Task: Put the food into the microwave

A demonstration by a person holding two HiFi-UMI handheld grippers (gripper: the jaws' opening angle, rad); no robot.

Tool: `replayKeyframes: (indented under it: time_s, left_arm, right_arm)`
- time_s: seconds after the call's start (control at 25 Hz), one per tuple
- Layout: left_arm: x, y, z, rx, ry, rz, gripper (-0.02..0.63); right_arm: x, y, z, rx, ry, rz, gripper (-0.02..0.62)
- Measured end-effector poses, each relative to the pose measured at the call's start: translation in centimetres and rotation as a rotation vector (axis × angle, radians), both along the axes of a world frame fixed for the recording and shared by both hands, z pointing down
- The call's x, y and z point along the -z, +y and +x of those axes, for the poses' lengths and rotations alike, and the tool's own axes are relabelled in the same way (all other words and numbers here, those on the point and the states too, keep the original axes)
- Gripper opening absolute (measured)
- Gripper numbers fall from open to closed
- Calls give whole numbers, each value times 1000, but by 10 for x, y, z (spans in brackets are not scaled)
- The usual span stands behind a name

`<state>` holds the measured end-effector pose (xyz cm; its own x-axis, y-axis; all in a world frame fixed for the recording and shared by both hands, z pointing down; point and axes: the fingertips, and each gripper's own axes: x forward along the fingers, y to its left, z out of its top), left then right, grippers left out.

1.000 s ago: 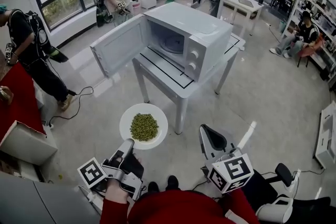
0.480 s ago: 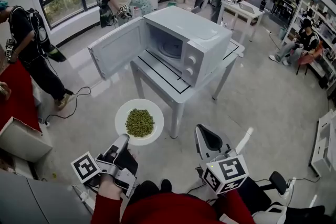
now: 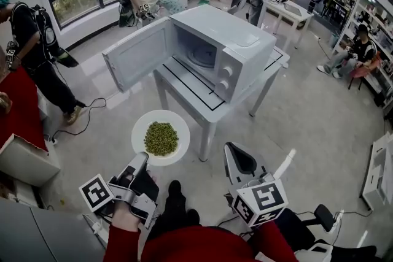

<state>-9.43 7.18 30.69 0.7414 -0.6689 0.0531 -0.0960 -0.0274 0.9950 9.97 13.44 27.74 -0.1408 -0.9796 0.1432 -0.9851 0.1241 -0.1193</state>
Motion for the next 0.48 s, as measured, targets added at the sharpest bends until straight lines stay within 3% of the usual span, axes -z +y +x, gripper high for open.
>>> replayKeyframes:
  time_s: [0.48]
  left_arm:
    - [-1,-61,10,-19,9,-16,24]
  right_arm:
    - [-4,-56,-2,-5,-1,-42,14]
